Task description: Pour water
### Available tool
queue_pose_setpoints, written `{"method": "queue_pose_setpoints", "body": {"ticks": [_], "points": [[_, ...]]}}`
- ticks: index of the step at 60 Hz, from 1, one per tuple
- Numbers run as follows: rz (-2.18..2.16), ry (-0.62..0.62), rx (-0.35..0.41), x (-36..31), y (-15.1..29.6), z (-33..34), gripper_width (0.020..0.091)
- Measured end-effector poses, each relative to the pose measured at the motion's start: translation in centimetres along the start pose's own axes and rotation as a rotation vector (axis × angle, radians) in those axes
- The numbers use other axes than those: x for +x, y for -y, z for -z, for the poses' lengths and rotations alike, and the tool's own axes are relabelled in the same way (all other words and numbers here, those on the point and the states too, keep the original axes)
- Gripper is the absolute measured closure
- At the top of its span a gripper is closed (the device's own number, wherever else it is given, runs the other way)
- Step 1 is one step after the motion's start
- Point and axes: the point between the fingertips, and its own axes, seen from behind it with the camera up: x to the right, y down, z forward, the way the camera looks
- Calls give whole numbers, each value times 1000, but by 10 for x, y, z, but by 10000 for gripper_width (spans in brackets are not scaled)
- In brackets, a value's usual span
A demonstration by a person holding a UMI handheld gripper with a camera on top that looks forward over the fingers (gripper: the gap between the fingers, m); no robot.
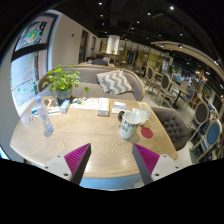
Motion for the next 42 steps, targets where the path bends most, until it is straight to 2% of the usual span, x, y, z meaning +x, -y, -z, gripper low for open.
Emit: {"method": "queue_pose_setpoints", "body": {"ticks": [9,21,29,42], "points": [[0,-11,-16,-17,-8,9,249],[17,19,-49,-87,-33,11,248],[26,84,-65,-156,-49,13,247],[24,222,3,-278,-38,-10,244]]}}
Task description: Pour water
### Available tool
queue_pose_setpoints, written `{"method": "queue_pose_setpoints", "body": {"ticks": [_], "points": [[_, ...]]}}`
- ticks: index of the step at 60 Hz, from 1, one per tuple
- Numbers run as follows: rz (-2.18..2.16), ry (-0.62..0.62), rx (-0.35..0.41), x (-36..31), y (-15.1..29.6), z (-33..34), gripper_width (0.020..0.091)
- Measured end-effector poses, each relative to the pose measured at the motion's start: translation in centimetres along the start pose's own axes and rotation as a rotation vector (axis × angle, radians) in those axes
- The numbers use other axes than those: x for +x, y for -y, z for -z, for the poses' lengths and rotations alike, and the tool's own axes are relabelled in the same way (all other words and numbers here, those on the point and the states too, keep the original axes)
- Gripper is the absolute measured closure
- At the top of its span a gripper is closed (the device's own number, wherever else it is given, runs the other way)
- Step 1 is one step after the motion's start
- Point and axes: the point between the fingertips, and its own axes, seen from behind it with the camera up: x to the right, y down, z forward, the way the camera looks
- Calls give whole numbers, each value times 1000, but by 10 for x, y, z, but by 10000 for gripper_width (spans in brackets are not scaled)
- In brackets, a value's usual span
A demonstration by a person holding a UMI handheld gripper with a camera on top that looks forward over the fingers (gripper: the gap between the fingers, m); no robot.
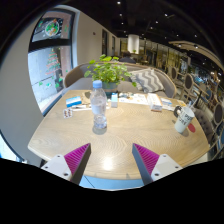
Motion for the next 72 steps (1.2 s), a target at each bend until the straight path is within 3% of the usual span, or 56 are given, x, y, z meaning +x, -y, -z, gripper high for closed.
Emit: {"method": "queue_pose_setpoints", "body": {"ticks": [11,29,38,44,47,59,72], "points": [[-19,47,86,-47,37,-77,243],[-35,22,183,-51,79,-191,260],[-18,30,213,-54,82,-224,439],[-29,53,253,-59,87,-224,657],[-17,44,258,-58,87,-225,659],[24,71,265,-67,87,-227,818],[44,80,260,-68,92,-218,818]]}}
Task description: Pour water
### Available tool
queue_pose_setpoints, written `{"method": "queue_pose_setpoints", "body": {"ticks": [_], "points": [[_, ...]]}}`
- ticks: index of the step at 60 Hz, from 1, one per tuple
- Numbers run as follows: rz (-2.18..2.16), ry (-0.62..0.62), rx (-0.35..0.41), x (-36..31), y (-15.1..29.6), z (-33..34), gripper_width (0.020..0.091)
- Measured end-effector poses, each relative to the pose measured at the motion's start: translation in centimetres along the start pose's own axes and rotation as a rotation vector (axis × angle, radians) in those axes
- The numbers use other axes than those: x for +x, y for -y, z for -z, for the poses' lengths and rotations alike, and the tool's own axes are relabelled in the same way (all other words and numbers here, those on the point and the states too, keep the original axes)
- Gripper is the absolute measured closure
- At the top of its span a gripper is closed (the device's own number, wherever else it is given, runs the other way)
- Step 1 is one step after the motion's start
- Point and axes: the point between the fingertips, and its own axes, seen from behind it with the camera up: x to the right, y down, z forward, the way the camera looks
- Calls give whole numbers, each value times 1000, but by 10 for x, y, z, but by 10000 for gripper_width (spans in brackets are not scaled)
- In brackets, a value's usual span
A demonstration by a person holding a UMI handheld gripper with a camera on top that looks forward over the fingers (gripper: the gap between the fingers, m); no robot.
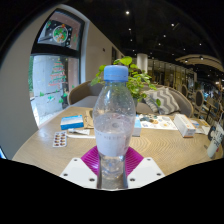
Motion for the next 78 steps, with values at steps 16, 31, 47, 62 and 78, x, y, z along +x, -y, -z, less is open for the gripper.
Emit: {"method": "queue_pose_setpoints", "body": {"ticks": [16,31,47,62,78], "points": [[-210,70,88,30,79,47,819],[-568,222,151,104,153,93,820],[-1145,341,177,219,175,115,824],[-1667,437,196,295,157,110,822],[-1994,503,223,328,139,105,822]]}}
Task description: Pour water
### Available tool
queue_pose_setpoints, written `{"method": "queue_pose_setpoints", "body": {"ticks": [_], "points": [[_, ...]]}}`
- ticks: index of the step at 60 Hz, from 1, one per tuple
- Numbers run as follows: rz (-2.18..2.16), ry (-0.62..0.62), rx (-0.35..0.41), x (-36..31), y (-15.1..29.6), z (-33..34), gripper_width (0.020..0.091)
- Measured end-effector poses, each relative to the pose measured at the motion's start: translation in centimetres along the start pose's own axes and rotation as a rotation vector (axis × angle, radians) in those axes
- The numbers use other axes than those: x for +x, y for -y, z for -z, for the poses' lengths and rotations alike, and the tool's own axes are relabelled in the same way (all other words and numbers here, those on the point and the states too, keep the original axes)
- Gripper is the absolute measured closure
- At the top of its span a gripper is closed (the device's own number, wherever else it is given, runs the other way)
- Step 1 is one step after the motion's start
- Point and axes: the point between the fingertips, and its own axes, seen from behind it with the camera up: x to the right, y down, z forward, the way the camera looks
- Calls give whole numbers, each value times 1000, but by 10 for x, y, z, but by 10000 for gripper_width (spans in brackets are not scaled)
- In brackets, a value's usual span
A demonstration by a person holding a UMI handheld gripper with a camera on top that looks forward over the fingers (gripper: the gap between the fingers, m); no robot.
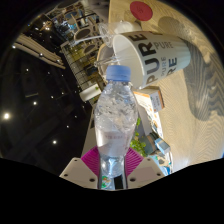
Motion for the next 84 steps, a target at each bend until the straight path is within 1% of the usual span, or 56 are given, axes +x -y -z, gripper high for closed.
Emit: {"method": "queue_pose_setpoints", "body": {"ticks": [7,12,15,16,21,24,28,33,43,49,51,54,60,67,74,84], "points": [[-24,-8,-9,1,0,4,822],[54,-43,-24,5,0,-4,823],[159,-78,-39,8,-3,-5,826],[198,-88,-43,3,-7,12,823],[465,-158,-55,0,-4,4,822],[631,-182,-49,-14,3,15,822],[840,-208,-16,-36,15,14,821],[1109,-238,37,-72,39,27,822],[1518,-311,164,-124,105,57,819],[1674,-392,232,-134,155,77,822],[1709,-421,247,-132,175,86,821],[1758,-465,263,-133,193,89,822],[1848,-532,266,-114,240,101,822],[1902,-590,230,-78,278,104,822],[1911,-616,190,-38,304,101,820],[1910,-643,184,4,334,96,821]]}}
